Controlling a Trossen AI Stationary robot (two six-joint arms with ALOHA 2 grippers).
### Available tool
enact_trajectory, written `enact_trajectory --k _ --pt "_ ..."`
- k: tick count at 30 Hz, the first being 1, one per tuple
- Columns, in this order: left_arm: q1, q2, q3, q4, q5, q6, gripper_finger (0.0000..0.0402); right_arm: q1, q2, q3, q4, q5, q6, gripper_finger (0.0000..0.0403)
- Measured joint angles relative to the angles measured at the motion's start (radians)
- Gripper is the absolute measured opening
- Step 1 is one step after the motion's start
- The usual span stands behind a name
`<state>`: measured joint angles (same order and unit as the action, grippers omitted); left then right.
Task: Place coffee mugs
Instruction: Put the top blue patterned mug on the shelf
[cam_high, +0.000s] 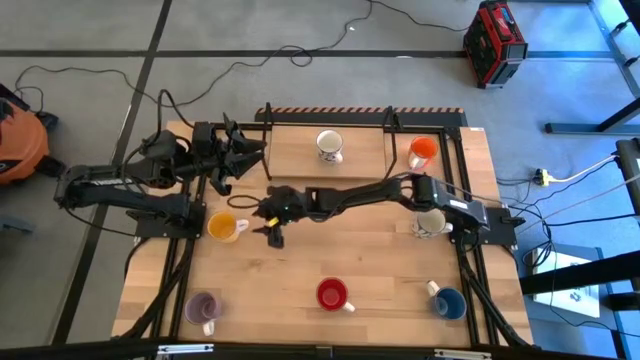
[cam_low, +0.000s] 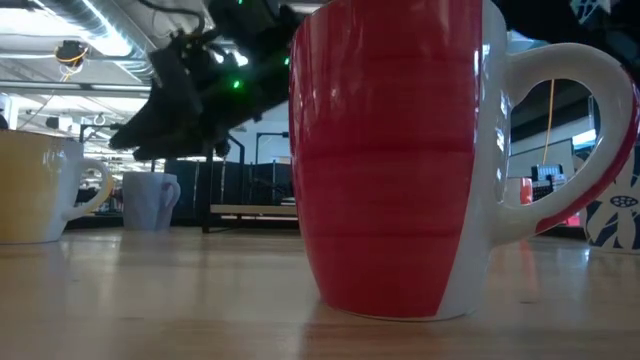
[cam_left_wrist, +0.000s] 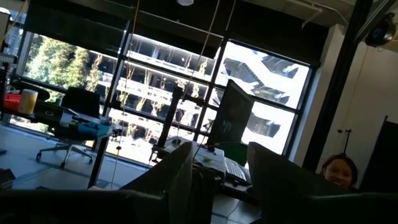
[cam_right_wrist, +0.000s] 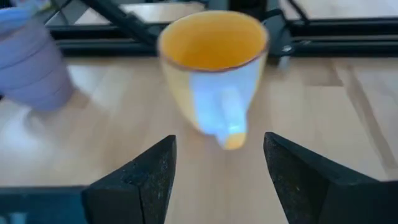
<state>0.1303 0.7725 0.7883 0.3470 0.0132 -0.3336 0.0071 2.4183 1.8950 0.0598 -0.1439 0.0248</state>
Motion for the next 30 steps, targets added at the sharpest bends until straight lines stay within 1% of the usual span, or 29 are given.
enact_trajectory --k 5,8,11,15,21,26,29,30 --pt "0.000 0.002 0.000 -0.002 0.000 0.000 0.0149 -0.002 0.066 0.000 0.129 0.044 0.050 0.0229" --pt "0.000 0.002 0.000 -0.005 0.000 0.000 0.0149 0.000 0.090 0.000 0.183 0.036 0.067 0.0229" --pt "0.000 0.002 0.000 -0.005 0.000 0.000 0.0149 0.003 0.100 0.000 0.185 0.024 0.068 0.0224" --pt "0.000 0.002 0.000 -0.005 0.000 0.000 0.0149 0.006 0.102 0.000 0.186 0.026 0.065 0.0189" --pt "0.000 0.002 0.000 -0.005 0.000 0.001 0.0149 0.006 0.102 0.000 0.185 0.074 0.062 0.0130" --pt "0.000 0.002 0.000 -0.005 0.000 0.001 0.0149 0.006 0.102 0.000 0.186 0.121 0.054 0.0104" --pt "0.000 0.002 0.000 -0.004 0.000 0.001 0.0149 0.006 0.102 0.000 0.184 0.187 0.054 0.0096" --pt "0.000 0.002 0.000 -0.004 0.000 0.001 0.0149 0.006 0.102 0.000 0.184 0.189 0.054 0.0094"
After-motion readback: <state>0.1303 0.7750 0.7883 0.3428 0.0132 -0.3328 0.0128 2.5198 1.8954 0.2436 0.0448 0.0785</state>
